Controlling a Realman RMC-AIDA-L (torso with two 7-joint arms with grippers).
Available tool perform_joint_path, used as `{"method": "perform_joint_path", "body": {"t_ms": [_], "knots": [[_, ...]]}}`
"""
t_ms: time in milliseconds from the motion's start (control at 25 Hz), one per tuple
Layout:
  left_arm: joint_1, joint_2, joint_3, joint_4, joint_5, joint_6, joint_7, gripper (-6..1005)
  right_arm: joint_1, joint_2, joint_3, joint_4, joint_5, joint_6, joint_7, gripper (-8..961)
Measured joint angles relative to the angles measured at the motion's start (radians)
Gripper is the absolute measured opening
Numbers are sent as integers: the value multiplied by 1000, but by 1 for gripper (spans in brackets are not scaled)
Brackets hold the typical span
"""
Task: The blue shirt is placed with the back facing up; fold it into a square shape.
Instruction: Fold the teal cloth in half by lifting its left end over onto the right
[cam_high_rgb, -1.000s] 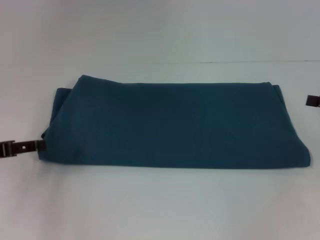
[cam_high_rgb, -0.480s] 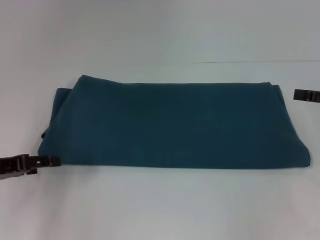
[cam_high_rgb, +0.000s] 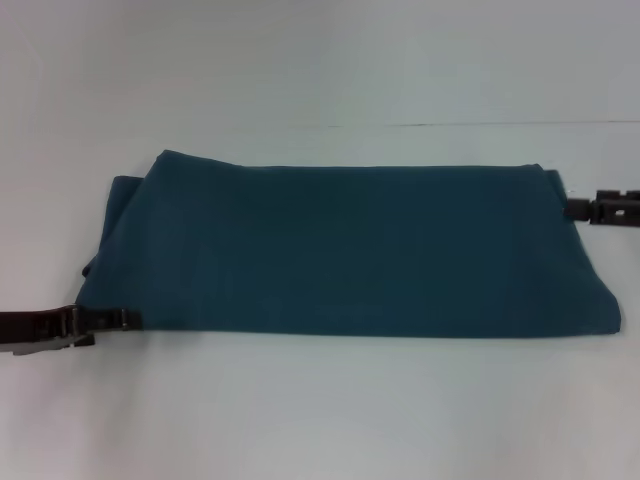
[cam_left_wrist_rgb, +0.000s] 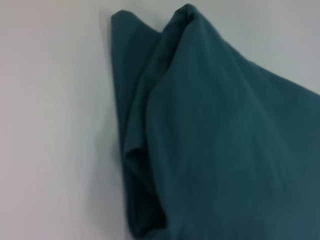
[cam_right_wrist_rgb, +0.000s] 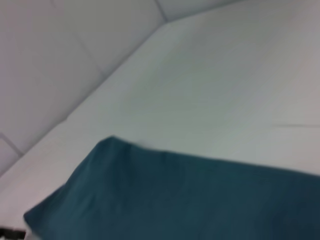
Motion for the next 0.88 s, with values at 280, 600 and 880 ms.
{"method": "perform_joint_path", "body": {"t_ms": [280, 600, 880], "knots": [[-24, 8, 1, -7, 39, -22, -13, 884, 0, 2, -32, 0, 4, 2, -3, 919], [-50, 17, 7, -7, 86, -24, -46, 884, -5, 6, 7, 0, 7, 10, -4, 919], [-63, 18, 17, -15, 107, -34, -56, 883, -9, 6, 33, 0, 8, 9, -5, 919]]}}
